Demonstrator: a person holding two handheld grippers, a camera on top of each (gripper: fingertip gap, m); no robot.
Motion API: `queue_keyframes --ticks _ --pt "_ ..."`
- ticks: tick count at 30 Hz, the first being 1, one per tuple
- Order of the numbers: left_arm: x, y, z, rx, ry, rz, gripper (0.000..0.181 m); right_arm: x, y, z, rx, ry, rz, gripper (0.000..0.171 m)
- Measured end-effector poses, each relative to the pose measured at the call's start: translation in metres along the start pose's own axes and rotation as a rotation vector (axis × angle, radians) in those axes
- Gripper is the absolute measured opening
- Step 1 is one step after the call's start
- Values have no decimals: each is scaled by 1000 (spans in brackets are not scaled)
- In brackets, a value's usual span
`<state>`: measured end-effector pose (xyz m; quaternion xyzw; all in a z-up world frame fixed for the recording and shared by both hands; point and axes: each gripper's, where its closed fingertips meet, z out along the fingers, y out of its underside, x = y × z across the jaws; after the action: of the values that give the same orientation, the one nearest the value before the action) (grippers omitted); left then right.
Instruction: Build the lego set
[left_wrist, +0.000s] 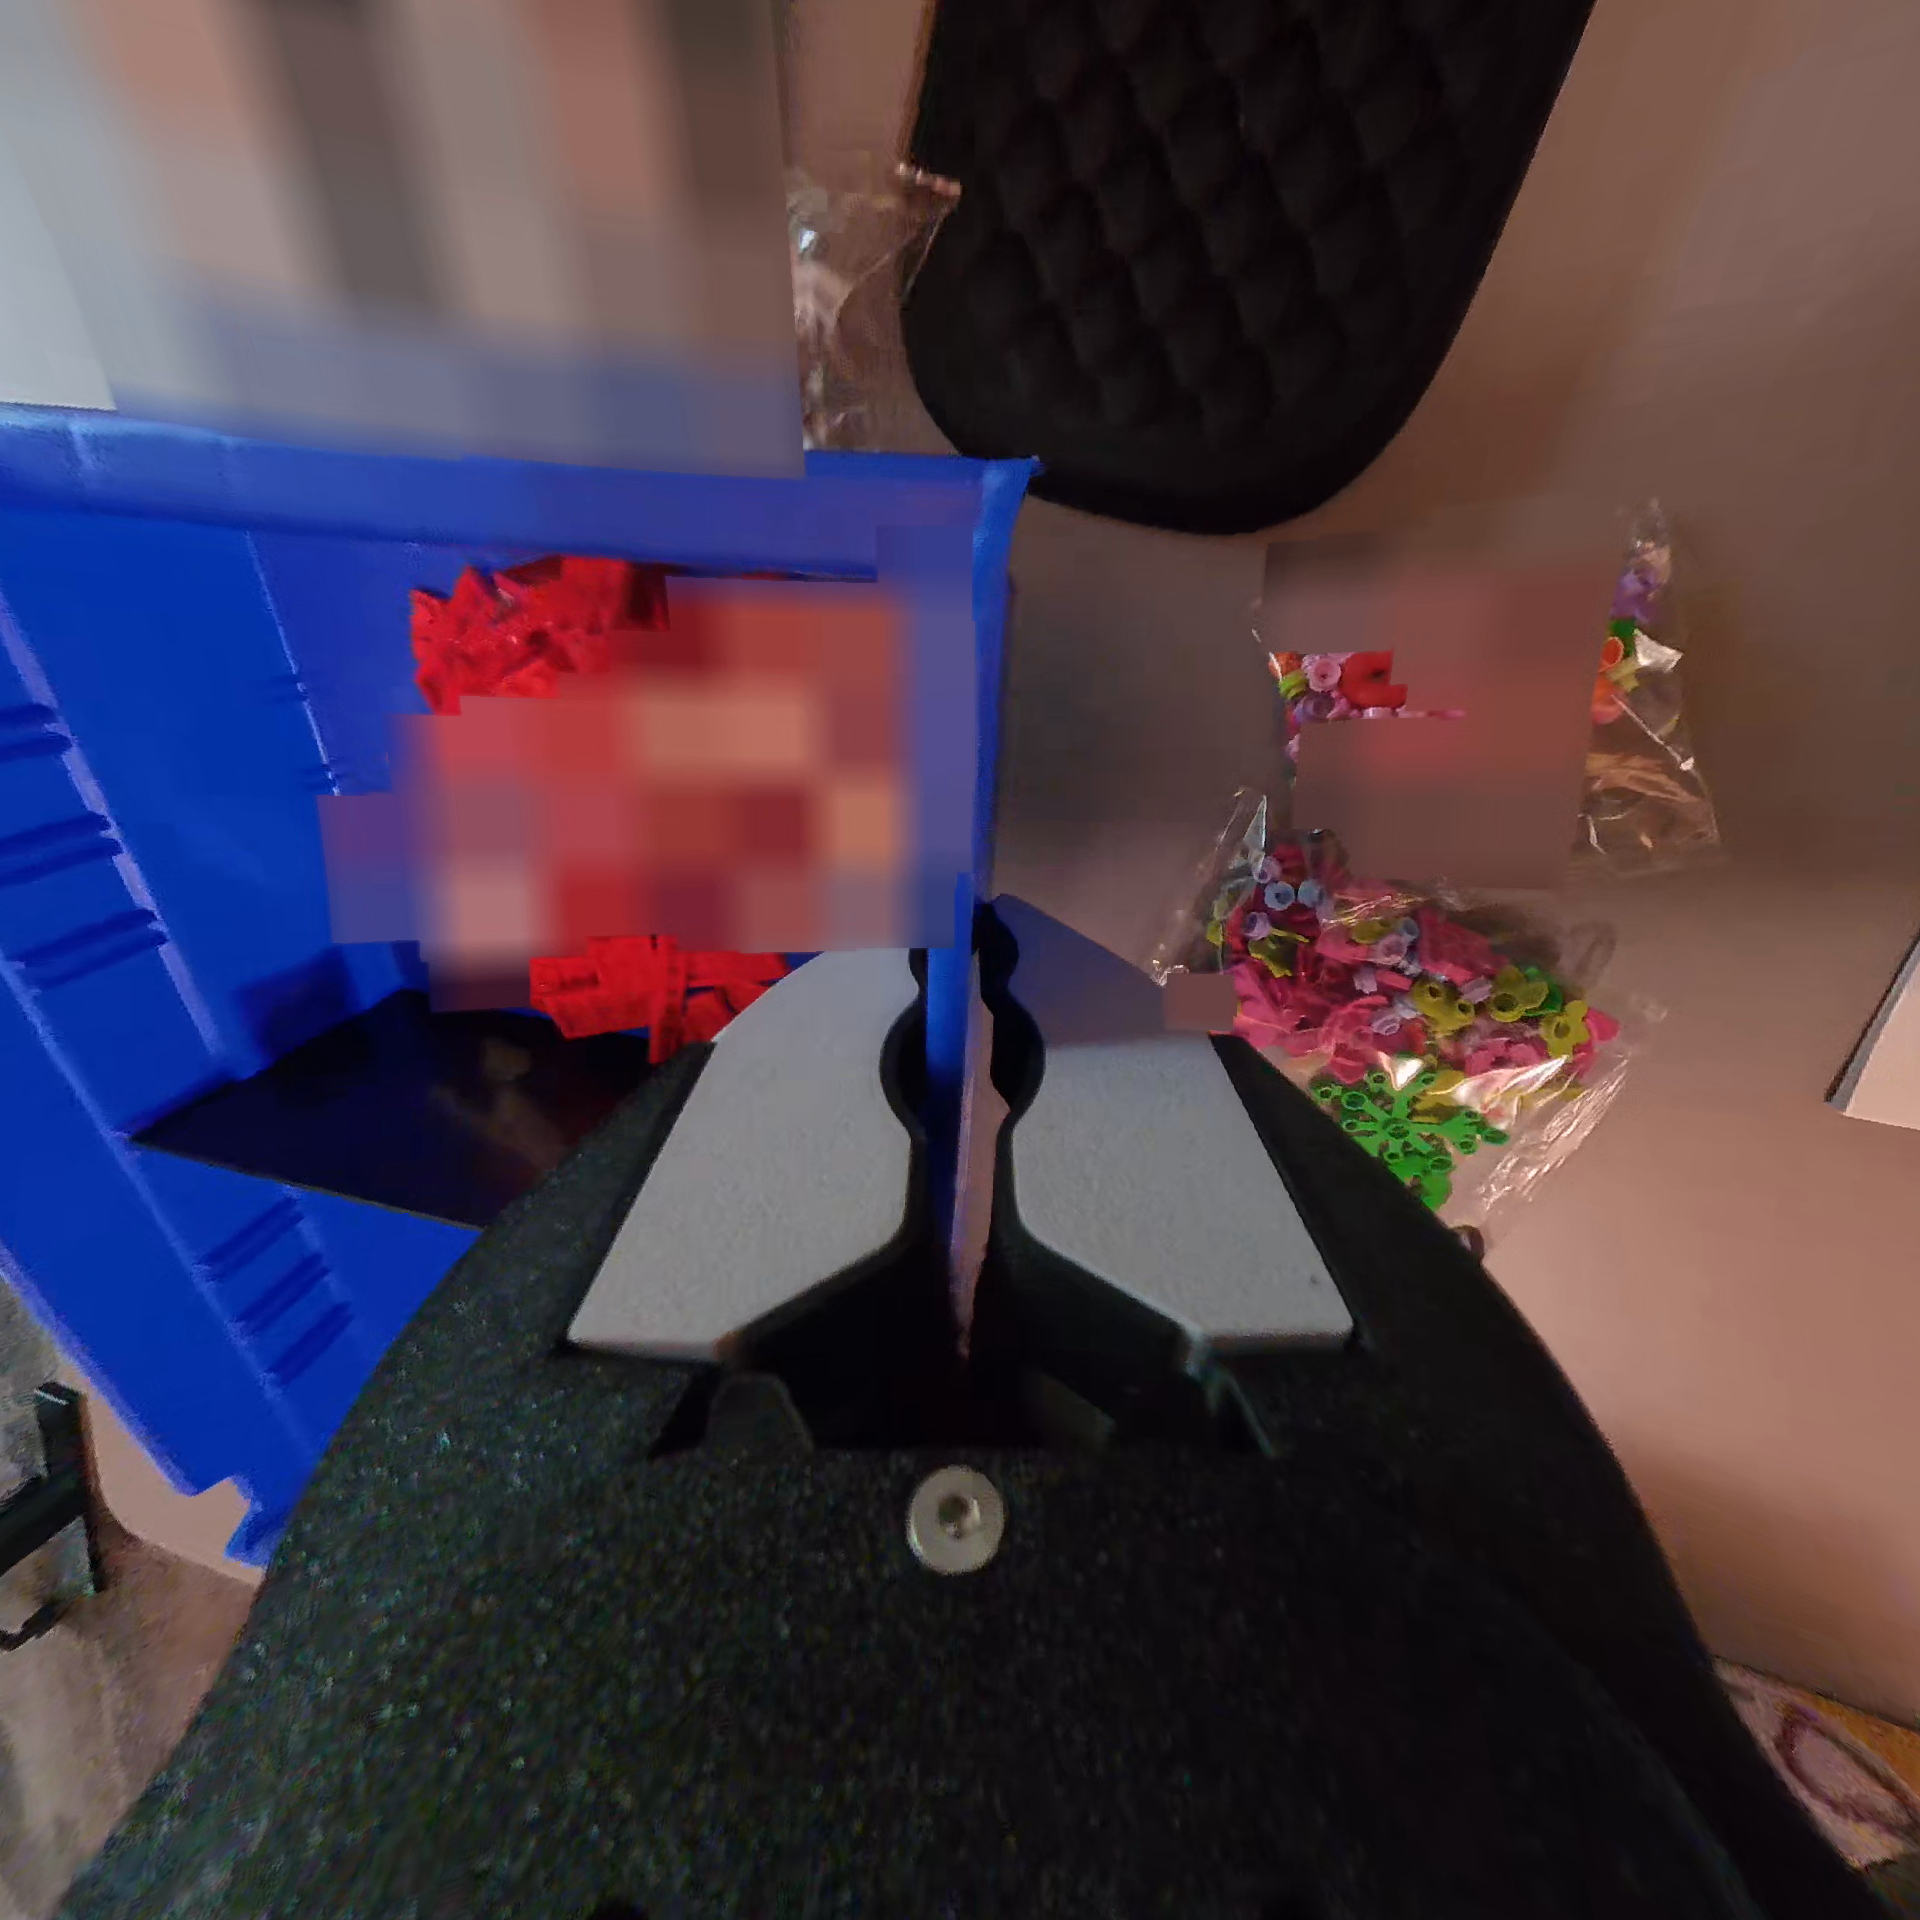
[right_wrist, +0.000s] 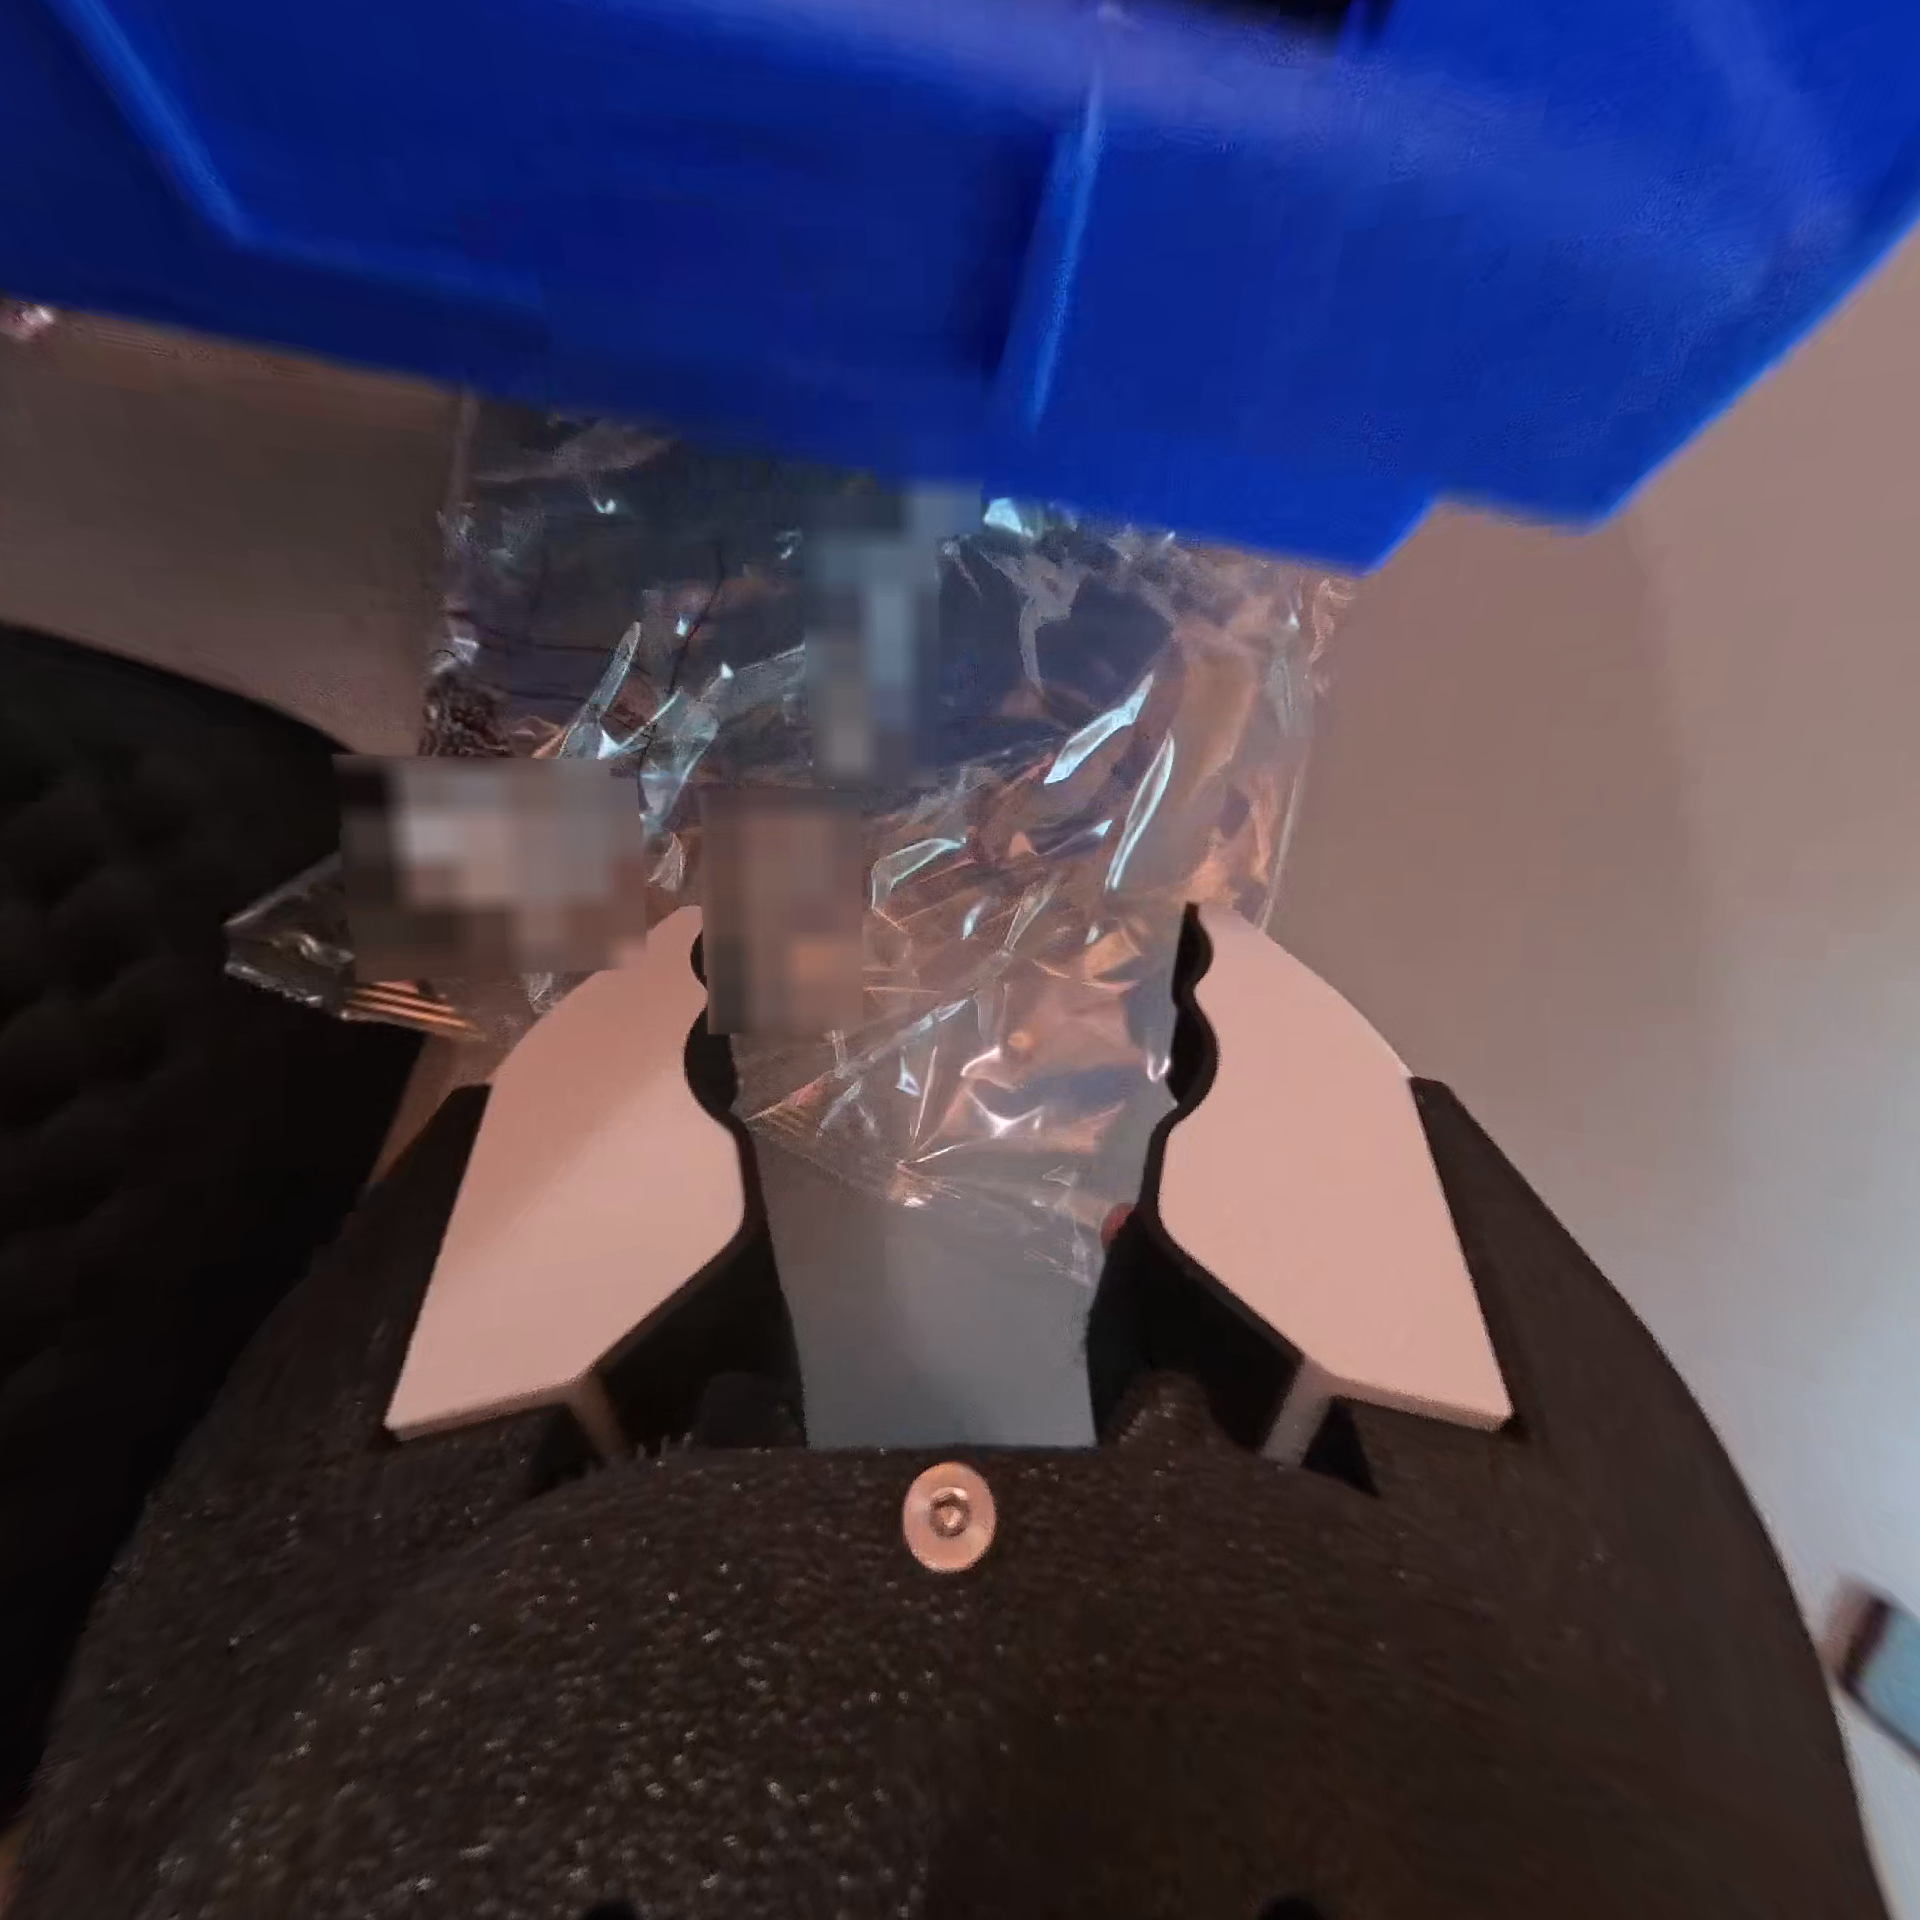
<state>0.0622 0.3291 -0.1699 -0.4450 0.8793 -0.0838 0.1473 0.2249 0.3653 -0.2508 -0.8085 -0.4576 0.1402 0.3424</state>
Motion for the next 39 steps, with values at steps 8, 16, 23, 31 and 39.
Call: queue_keyframes --ticks 8,16,23,31,39 --pt "3 2 9 -39 11 27 4 -5 -30 22 120 -120 -51 93" --pt "2 2 8 -47 19 34 4 -16 -50 -48 248 51 128 67" --pt "-1 -1 10 -51 20 48 5 -34 -23 17 16 103 178 82" --pt "-4 -1 9 -39 6 62 4 -19 -36 34 118 77 168 105" --pt "-4 3 13 -52 11 74 5 -36 -30 -7 92 43 239 92"
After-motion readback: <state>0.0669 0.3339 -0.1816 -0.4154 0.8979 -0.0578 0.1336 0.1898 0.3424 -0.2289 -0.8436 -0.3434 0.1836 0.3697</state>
